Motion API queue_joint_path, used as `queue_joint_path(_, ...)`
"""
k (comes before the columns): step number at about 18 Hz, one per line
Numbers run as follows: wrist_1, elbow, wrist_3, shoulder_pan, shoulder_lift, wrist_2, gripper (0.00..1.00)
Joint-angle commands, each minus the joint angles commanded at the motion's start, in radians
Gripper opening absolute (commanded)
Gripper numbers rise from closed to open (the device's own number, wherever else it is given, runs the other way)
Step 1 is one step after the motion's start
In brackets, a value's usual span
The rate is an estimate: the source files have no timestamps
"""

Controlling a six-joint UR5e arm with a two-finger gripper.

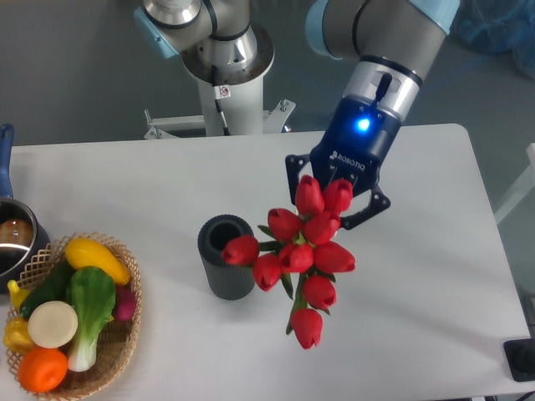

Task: Insert the flowers into the vase
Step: 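Lift and swing the tulip bunch over the grey vase, flipping blooms upward, then align the tulip stems above the vase opening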

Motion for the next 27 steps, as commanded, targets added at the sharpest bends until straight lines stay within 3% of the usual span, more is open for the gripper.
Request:
queue_joint_path(5,0.014,-0.014,0.031,0.003,0.005,-0.181,0.03)
queue_joint_path(12,0.014,-0.159,0.034,-0.024,0.098,-0.218,0.03)
queue_joint_path(20,0.029,-0.215,0.08,-0.037,0.092,-0.323,0.03)
queue_joint_path(27,0.029,-0.226,0.144,-0.035,0.069,-0.327,0.03)
